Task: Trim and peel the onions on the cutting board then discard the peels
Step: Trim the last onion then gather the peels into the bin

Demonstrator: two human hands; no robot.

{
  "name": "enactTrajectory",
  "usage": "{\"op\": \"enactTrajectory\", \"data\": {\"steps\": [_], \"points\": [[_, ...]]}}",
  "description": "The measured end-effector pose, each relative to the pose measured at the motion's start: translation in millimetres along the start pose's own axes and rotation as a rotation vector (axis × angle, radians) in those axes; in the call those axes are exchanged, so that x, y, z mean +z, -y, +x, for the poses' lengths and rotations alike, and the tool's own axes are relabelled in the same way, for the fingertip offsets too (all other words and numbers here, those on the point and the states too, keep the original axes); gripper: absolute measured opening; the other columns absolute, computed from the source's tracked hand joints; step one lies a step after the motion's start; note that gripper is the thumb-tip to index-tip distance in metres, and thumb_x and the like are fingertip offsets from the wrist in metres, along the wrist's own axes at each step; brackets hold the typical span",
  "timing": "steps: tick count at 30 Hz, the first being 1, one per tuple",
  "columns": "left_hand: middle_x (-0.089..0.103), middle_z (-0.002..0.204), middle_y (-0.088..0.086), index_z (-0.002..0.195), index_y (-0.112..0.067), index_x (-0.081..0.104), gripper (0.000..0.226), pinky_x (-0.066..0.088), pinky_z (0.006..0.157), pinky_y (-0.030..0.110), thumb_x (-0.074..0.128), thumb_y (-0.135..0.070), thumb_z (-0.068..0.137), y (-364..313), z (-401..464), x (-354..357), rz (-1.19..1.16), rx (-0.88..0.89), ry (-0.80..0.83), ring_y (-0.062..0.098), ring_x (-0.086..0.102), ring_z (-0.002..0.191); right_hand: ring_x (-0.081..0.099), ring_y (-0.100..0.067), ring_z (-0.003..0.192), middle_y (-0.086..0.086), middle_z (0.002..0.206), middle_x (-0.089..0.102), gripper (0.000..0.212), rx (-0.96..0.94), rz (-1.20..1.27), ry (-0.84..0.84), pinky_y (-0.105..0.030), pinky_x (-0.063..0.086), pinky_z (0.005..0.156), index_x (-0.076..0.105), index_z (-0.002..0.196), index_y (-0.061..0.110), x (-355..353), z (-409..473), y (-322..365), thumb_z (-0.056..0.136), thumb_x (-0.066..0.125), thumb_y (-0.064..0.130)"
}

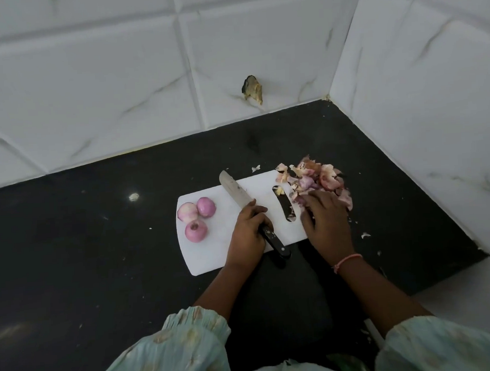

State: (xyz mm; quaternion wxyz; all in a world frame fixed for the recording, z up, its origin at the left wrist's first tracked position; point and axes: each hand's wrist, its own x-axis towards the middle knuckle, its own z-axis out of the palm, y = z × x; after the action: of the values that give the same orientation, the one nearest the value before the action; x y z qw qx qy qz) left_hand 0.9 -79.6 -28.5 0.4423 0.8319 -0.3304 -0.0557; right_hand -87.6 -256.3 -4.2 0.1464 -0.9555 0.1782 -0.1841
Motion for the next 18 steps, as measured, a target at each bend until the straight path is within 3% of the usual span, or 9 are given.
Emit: {"op": "enactTrajectory", "data": {"steps": [3, 5, 7, 9, 12, 15, 17, 18], "points": [[0.063, 0.123, 0.01, 0.081, -0.008, 0.07, 0.031, 0.032, 0.112, 0.022, 0.045, 0.009, 0.073, 0, 0, 0, 0.006, 0.027, 0.001, 0.027, 0.041, 0.139, 0.034, -0.024, 0.142, -0.001, 0.146, 0.049, 0.049, -0.203, -0.041, 0.229, -0.053, 0.025, 0.115, 0.052, 0.138, 0.017, 16, 21, 18, 0.096, 0.031, 0.031], [0.063, 0.124, 0.011, 0.083, -0.007, 0.07, 0.03, 0.035, 0.113, 0.029, 0.044, 0.007, 0.075, 1, 1, 1, 0.012, 0.03, 0.003, 0.025, 0.039, 0.14, 0.025, -0.022, 0.147, 0.003, 0.151, 0.043, 0.056, -0.216, -0.115, 0.31, -0.055, 0.015, 0.118, 0.048, 0.143, 0.02, 27, 29, 14, 0.097, 0.021, 0.038], [0.061, 0.126, 0.011, 0.085, -0.006, 0.07, 0.031, 0.034, 0.112, 0.028, 0.044, 0.01, 0.077, 3, 1, 2, 0.0, 0.021, 0.02, 0.023, 0.035, 0.143, 0.03, -0.023, 0.144, 0.001, 0.146, 0.05, 0.05, -0.186, -0.12, 0.235, -0.055, 0.014, 0.117, 0.056, 0.136, 0.019, 26, 33, 3, 0.098, 0.029, 0.036], [0.06, 0.13, 0.01, 0.087, -0.005, 0.069, 0.033, 0.028, 0.113, 0.019, 0.044, 0.014, 0.079, 4, 0, 2, -0.011, 0.008, 0.05, 0.015, 0.029, 0.145, 0.039, -0.026, 0.136, -0.001, 0.132, 0.061, 0.03, -0.162, -0.154, 0.106, -0.049, 0.013, 0.117, 0.069, 0.115, 0.016, 16, 32, -11, 0.096, 0.049, 0.027], [0.059, 0.133, 0.008, 0.089, -0.005, 0.068, 0.029, 0.023, 0.116, 0.018, 0.048, 0.014, 0.081, 3, 0, 1, -0.034, 0.004, 0.107, 0.01, 0.023, 0.146, 0.042, -0.031, 0.131, -0.006, 0.12, 0.064, 0.013, 0.004, -0.226, -0.051, -0.05, 0.019, 0.117, 0.073, 0.094, 0.014, 3, 35, -30, 0.086, 0.065, 0.02], [0.06, 0.133, 0.005, 0.09, -0.009, 0.069, 0.016, 0.011, 0.124, 0.036, 0.062, 0.003, 0.083, 4, 1, -1, 0.039, 0.067, 0.169, 0.015, 0.025, 0.148, 0.043, -0.034, 0.127, -0.013, 0.125, 0.057, 0.021, 0.2, -0.12, -0.135, -0.05, 0.034, 0.109, 0.069, 0.104, 0.011, -1, 45, -27, 0.085, 0.068, 0.019], [0.061, 0.133, 0.001, 0.087, -0.014, 0.07, 0.02, -0.014, 0.123, 0.04, 0.06, 0.001, 0.081, 4, 1, -1, 0.097, 0.064, 0.176, 0.017, 0.028, 0.149, 0.048, -0.033, 0.121, -0.013, 0.123, 0.057, 0.024, 0.145, -0.057, -0.175, -0.046, 0.037, 0.103, 0.066, 0.111, 0.014, 0, 54, -7, 0.087, 0.066, 0.021], [0.061, 0.133, 0.002, 0.087, -0.015, 0.071, 0.026, -0.019, 0.121, 0.038, 0.054, 0.003, 0.079, 3, 0, -2, 0.1, 0.053, 0.169, 0.017, 0.029, 0.149, 0.052, -0.031, 0.117, -0.011, 0.121, 0.059, 0.025, 0.071, 0.012, -0.168, -0.042, 0.037, 0.101, 0.065, 0.113, 0.013, 1, 57, 7, 0.089, 0.063, 0.02]]}}
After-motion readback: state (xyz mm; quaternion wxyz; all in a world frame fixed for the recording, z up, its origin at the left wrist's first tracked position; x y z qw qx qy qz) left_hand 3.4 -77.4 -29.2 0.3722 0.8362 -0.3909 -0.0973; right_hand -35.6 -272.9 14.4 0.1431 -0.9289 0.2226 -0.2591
